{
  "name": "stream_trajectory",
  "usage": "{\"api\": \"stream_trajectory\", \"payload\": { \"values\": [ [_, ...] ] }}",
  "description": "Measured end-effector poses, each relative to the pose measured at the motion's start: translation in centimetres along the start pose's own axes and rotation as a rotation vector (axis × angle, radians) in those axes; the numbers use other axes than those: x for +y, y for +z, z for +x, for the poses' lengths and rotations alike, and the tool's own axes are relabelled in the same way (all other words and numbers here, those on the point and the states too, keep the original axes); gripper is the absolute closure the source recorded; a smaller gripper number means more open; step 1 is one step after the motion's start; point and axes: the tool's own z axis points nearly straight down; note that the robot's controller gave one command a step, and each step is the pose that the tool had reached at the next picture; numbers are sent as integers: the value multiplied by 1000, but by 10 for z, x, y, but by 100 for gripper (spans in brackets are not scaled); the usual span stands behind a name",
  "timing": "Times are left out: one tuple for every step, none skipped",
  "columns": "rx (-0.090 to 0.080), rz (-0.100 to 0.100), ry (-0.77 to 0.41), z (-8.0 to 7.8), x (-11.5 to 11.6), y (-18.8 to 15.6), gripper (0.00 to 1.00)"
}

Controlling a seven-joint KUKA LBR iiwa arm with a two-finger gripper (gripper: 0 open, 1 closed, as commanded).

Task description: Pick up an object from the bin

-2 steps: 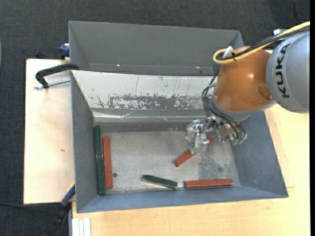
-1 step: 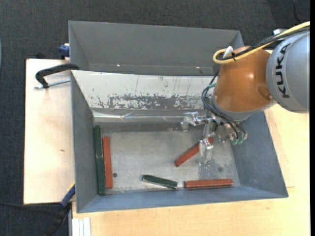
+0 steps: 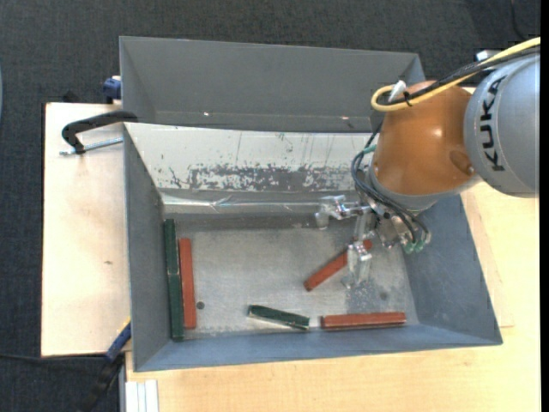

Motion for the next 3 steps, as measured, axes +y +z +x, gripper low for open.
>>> {"api": "stream_trajectory", "payload": {
  "values": [
    [4,0,73,41,-22,77,100],
    [4,0,73,41,-22,77,100],
    [-5,4,149,34,-60,-88,100]
  ]
}}
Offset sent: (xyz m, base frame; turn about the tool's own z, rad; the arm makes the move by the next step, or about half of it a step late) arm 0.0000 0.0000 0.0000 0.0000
